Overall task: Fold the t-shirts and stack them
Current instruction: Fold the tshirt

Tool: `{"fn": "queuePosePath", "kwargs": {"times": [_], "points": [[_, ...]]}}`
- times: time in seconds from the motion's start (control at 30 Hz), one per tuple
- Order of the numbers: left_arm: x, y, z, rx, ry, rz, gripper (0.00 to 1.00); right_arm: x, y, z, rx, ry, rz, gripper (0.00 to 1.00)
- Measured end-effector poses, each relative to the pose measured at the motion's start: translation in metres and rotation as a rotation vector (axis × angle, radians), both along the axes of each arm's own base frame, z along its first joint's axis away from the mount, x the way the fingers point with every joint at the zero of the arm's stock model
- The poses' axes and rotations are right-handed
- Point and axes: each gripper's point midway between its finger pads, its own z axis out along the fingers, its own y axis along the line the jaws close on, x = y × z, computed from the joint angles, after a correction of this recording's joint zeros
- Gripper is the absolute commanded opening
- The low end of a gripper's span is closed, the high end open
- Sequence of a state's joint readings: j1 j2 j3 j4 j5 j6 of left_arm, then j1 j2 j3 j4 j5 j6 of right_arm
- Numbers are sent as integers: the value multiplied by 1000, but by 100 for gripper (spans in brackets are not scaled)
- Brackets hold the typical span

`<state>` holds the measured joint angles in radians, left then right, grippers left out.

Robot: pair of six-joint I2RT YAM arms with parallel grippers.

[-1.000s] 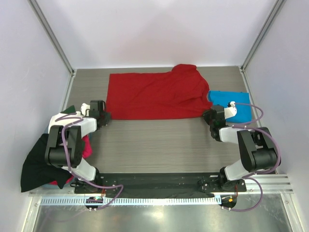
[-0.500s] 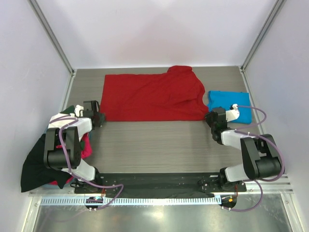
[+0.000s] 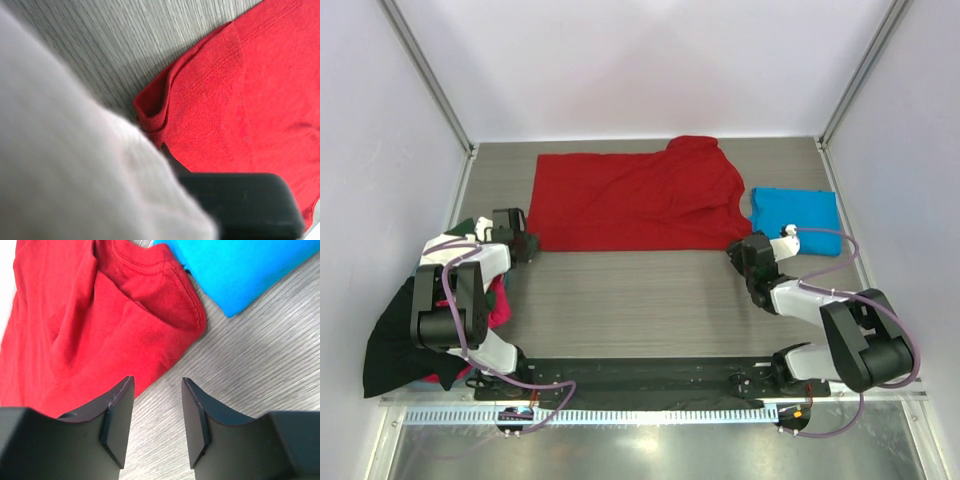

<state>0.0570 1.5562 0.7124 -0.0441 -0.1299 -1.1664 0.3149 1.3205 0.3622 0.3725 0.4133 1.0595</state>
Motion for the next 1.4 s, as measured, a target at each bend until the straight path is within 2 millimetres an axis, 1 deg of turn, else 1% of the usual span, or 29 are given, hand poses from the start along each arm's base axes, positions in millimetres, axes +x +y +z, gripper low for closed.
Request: {"fn": "queuePosePath", "kwargs": {"times": [0.1,0.2,0.4,0.5,0.53,0.6,0.63,0.77,0.87,0.93,1.0,1.07,1.13,1.17,1.2,1.23,1.27,1.33,1.4], "points": [[0,0,0,0,0,-1,0,1,0,-5,18,10,-19,45],[0,0,0,0,0,-1,0,1,0,-19,28,50,-39,45],[0,0,0,1,0,-3,0,27,7,-19,82,14,-81,45],[0,0,0,3,2,-5,0,35,8,-20,90,6,-101,33],[0,0,0,4,2,-6,0,36,7,-21,88,8,-108,21],[-1,0,0,8,4,-10,0,33,3,-25,74,29,-124,12],[-1,0,-1,9,5,-13,0,32,1,-27,67,40,-136,2],[-3,0,0,15,21,-21,0,33,-7,-27,7,95,-174,1],[-2,0,3,16,35,-23,0,36,-10,-19,-20,118,-190,1],[1,-1,10,15,42,-25,0,38,-11,-8,-31,119,-195,1],[8,-3,22,14,39,-27,0,42,-11,6,-36,111,-200,1],[20,-3,39,12,23,-29,0,50,-10,24,-36,91,-203,1],[35,-3,63,8,13,-29,0,65,-8,48,-40,65,-199,1],[47,-4,78,5,3,-32,0,74,-7,63,-37,44,-192,1],[59,-4,96,4,-21,-34,0,86,-7,84,-31,12,-186,1],[69,-4,113,4,-47,-36,0,95,-6,102,-27,-17,-182,1],[77,-3,130,8,-80,-35,0,105,-7,124,-25,-57,-179,1],[83,-3,165,16,-147,-32,0,114,-9,159,-21,-126,-173,1],[76,-2,191,25,-200,-27,0,111,-12,186,-16,-180,-169,1]]}}
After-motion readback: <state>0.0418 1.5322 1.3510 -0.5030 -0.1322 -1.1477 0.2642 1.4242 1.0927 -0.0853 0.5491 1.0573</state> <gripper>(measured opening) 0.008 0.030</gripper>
